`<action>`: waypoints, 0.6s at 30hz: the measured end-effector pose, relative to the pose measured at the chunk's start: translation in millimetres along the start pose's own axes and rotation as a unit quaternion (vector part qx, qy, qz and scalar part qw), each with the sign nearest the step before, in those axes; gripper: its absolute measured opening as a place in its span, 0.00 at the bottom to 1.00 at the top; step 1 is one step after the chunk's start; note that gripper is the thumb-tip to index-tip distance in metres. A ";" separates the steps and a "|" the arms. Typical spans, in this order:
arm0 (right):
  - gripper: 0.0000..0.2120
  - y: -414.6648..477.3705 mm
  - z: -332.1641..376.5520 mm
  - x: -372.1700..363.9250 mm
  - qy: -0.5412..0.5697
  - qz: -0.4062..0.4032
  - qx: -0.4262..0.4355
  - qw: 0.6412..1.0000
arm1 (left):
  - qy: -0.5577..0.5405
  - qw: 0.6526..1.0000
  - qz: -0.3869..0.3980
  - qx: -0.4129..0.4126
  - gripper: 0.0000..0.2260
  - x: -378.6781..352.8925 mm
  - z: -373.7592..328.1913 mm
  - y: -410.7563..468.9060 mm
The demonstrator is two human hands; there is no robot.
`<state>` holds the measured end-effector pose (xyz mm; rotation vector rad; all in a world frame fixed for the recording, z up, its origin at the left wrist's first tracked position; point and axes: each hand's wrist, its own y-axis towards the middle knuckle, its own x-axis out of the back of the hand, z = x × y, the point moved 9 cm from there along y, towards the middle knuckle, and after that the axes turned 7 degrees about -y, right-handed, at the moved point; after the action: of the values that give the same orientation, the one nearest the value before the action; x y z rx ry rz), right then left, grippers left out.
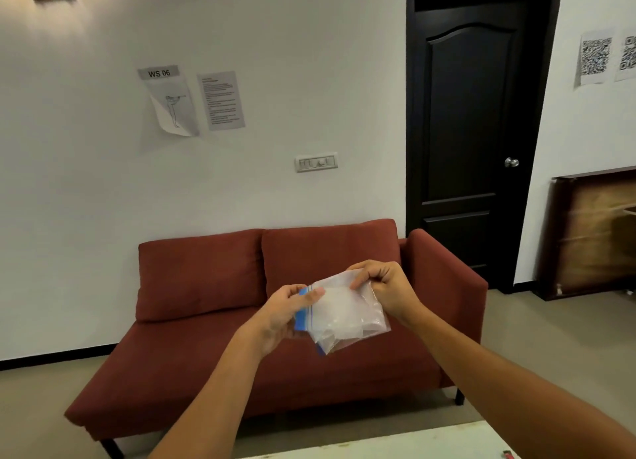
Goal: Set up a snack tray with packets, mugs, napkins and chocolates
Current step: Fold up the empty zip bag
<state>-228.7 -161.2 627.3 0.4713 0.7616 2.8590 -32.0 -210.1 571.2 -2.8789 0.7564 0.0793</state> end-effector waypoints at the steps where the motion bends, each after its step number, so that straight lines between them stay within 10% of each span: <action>1: 0.14 1.5 2.0 0.5 0.002 -0.004 0.001 1.000 | -0.002 1.000 -0.012 -0.003 0.34 0.0 -2.3 1.4; 11: 0.35 -0.6 -22.6 -7.9 0.131 0.157 -0.210 0.956 | -0.053 0.976 -0.135 -0.164 0.26 11.7 -48.9 6.0; 18: 0.11 8.2 -16.0 9.9 0.066 0.106 -0.135 0.983 | -0.060 0.970 -0.102 -0.215 0.24 7.0 -57.4 2.6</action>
<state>-243.9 -173.4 620.9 0.3446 0.3475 3.1537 -26.5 -225.6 626.8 -3.3004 0.4621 0.4374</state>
